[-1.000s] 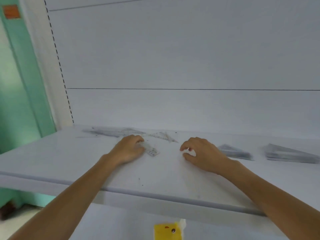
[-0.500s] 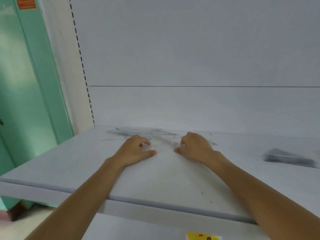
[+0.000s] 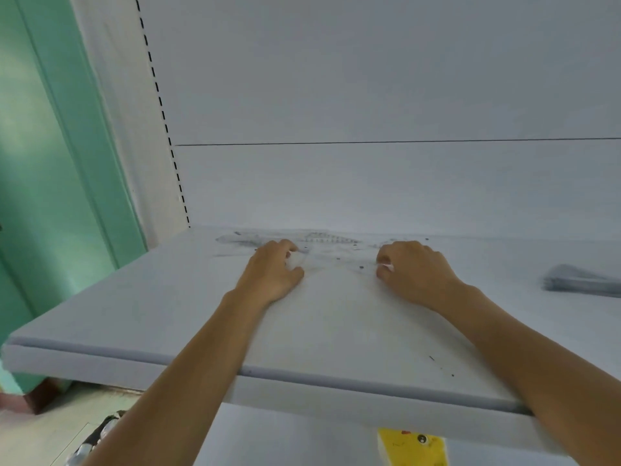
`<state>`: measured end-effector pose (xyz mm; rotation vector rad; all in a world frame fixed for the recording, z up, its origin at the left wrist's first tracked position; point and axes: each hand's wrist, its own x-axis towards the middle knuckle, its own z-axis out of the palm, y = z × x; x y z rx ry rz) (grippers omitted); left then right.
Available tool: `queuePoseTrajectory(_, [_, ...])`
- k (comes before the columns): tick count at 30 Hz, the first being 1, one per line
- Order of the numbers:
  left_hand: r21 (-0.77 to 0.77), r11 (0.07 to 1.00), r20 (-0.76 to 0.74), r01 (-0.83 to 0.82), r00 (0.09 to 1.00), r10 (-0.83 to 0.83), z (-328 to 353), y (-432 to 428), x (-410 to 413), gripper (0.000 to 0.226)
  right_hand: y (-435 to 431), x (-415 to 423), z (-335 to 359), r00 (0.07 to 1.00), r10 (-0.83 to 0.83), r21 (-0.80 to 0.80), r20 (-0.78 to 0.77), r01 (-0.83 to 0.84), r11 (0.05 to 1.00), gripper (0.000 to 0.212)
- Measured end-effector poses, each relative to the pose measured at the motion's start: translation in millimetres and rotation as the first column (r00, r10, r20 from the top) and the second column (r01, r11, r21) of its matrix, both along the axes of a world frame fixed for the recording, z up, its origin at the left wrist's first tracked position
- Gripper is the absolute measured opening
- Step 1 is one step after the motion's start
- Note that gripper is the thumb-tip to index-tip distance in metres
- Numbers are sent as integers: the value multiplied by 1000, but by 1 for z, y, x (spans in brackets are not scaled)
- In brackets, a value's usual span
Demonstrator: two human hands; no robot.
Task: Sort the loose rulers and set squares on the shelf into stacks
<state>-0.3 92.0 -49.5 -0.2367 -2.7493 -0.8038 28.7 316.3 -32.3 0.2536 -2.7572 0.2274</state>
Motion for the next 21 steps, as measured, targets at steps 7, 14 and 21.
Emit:
queuePoseTrajectory(7, [-234, 968, 79, -93, 990, 114, 1, 3, 2, 38, 1, 1, -2, 998, 62, -240, 33, -52, 969, 25])
queuePoseTrajectory(14, [-356, 933, 101, -58, 990, 101, 7, -1, 6, 39, 6, -2, 1, 997, -10, -362, -75, -18, 932, 19])
queuePoseTrajectory(21, [-434, 898, -66, -72, 997, 48, 8, 16, 20, 38, 12, -6, -2, 998, -54, -348, -41, 37, 937, 25])
